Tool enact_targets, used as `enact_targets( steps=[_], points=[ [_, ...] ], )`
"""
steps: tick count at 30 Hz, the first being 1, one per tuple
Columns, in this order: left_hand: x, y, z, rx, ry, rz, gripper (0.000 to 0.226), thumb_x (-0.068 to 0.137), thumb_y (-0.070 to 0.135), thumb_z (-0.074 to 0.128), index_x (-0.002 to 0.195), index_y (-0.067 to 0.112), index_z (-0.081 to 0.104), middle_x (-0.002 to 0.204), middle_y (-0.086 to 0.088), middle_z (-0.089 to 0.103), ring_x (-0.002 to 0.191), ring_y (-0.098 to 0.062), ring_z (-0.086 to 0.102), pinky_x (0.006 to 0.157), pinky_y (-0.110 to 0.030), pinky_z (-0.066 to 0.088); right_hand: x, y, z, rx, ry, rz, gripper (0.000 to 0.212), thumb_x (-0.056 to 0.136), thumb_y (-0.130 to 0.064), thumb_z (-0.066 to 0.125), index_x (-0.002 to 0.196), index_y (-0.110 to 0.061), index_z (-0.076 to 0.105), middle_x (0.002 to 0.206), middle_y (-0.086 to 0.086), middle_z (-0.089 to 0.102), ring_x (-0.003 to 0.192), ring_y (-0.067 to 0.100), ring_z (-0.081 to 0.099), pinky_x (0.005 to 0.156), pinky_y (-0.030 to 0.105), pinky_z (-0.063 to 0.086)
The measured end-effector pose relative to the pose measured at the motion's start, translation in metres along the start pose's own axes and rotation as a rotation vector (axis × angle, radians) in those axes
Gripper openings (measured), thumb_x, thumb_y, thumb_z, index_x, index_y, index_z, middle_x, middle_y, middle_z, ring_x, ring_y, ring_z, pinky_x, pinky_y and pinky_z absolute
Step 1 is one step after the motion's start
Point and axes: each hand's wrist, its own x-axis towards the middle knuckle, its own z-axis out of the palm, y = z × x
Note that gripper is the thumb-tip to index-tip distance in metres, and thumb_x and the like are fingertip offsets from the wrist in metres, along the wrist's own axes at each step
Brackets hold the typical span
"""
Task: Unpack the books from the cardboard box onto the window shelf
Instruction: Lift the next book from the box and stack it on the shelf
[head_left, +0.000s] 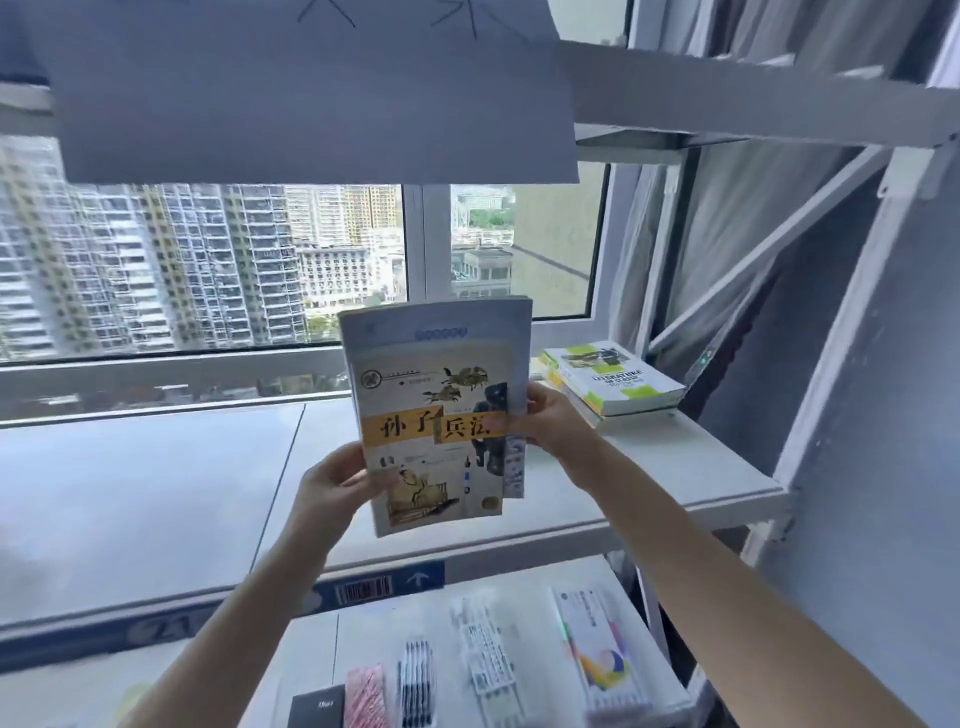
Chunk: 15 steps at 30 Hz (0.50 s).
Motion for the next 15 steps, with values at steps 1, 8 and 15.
enact_targets(
  steps=[1,8,15],
  points=[
    [0.007,-0.008,0.001,0.002,0.014,-0.007,0.026,0.079,0.006,0.071,0.103,0.017,0.071,0.096,0.009,0.076,0.085,-0.002,0.070,0.060,-0.011,0.053,0.009,0.008,0.000,0.013,-0.008,-0.004,0.023,0.076,-0.004,0.074,0.087,-0.024,0.073,0.092,0.004,0.075,0.088,0.023,0.070,0.074,0.031,0.057],
    [0.034,-0.050,0.012,-0.011,0.033,-0.062,0.028,0.078,0.008,0.072,0.103,0.019,0.072,0.102,0.004,0.075,0.093,-0.011,0.071,0.067,-0.016,0.055,0.034,0.056,-0.011,0.161,-0.055,-0.026,0.024,0.077,0.000,0.073,0.093,-0.017,0.069,0.081,-0.004,0.076,0.069,0.013,0.072,0.059,0.019,0.054],
    [0.036,-0.061,0.017,0.040,-0.003,-0.075,0.030,0.080,-0.003,0.067,0.107,0.010,0.068,0.099,0.005,0.076,0.090,-0.008,0.071,0.067,-0.012,0.053,0.034,0.081,-0.012,0.177,-0.090,-0.092,0.025,0.085,-0.006,0.065,0.093,-0.029,0.068,0.084,-0.007,0.076,0.066,0.008,0.069,0.060,0.019,0.056]
  ],
)
